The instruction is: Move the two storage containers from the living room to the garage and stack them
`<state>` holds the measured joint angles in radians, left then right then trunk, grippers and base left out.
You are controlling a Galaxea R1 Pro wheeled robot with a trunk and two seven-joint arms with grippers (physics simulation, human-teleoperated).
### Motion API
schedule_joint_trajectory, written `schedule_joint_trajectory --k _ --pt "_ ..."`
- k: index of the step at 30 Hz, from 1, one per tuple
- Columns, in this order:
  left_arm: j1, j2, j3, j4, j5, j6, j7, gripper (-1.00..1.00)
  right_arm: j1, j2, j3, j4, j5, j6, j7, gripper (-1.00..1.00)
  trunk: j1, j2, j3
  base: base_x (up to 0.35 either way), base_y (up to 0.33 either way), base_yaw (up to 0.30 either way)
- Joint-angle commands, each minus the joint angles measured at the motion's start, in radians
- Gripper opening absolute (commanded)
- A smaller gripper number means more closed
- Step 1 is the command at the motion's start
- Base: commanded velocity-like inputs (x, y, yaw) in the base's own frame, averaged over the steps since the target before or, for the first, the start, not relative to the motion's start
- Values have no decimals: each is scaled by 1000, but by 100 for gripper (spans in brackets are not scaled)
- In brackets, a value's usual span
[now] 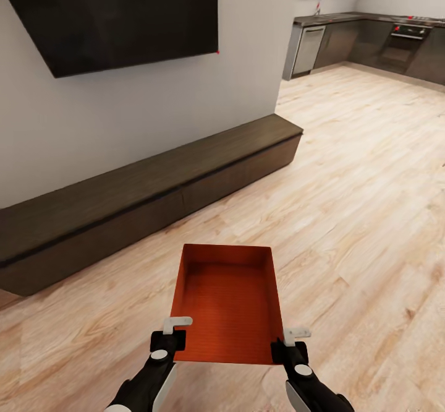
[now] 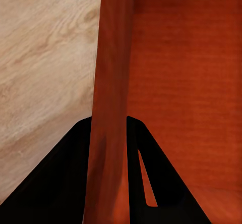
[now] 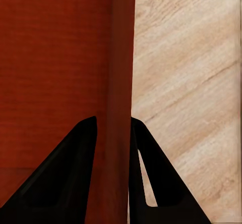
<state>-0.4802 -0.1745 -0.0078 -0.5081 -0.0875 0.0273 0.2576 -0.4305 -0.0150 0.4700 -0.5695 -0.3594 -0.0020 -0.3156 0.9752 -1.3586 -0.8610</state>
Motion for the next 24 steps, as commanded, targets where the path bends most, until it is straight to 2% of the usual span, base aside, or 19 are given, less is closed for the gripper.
schedule_joint_trajectory --k 1,24 --pt "0 1 34 1 -7 4 11 -100 -2 -30 7 -6 8 0 4 -100 0 0 -1 0 0 -235" --pt "0 1 34 2 -7 6 11 -100 -2 -29 7 -6 8 7 4 -100 0 0 -1 0 0 -235"
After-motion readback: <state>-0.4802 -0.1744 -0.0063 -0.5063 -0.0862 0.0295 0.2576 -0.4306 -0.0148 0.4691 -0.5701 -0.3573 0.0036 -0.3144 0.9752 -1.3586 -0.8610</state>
